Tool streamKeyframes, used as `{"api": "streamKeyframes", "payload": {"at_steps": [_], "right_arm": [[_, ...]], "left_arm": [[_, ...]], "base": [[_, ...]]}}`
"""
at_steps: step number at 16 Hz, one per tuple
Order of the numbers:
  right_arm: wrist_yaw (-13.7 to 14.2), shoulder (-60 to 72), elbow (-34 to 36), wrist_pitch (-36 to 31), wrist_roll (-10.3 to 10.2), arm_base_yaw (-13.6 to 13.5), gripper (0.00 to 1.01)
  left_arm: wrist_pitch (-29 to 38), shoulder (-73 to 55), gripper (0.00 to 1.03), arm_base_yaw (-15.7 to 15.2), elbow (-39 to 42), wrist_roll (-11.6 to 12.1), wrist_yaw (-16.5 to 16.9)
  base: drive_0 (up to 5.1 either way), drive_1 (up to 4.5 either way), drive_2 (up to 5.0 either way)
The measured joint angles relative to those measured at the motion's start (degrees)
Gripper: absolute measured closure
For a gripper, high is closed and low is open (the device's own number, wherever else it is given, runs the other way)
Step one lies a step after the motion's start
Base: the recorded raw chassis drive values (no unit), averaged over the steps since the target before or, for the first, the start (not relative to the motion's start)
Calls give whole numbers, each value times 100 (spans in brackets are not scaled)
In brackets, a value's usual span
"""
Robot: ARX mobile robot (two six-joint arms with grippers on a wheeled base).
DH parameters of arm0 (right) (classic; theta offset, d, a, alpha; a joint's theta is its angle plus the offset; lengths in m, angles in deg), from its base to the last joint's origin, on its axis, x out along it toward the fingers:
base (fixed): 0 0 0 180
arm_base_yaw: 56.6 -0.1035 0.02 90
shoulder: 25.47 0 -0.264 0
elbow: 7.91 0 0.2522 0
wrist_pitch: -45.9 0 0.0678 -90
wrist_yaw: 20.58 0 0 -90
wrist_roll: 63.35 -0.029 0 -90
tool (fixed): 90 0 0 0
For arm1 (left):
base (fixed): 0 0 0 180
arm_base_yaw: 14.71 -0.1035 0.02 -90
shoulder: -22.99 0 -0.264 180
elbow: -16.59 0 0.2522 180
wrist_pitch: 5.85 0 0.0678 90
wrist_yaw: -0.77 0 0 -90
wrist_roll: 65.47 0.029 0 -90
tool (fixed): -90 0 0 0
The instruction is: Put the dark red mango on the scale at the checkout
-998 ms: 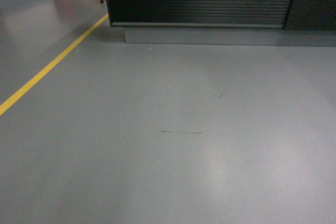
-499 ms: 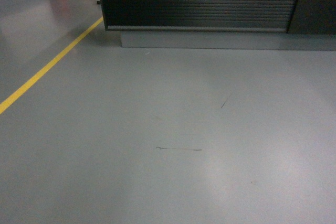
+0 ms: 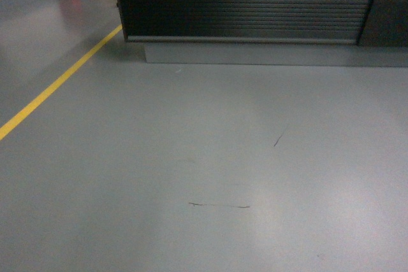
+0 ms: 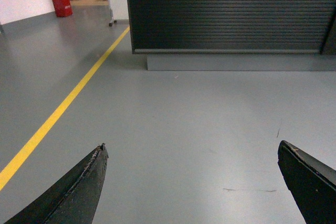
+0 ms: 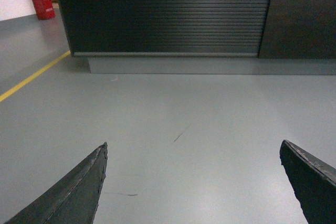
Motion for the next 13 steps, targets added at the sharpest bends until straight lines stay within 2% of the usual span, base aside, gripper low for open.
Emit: {"api": "streamKeyframes", "payload": {"at_steps": [13], "right_arm": [[0, 0, 0, 2, 0, 0, 3]], "left_arm": [[-2, 0, 5, 0, 0, 0, 0]], "base": [[-12, 256, -280]]}}
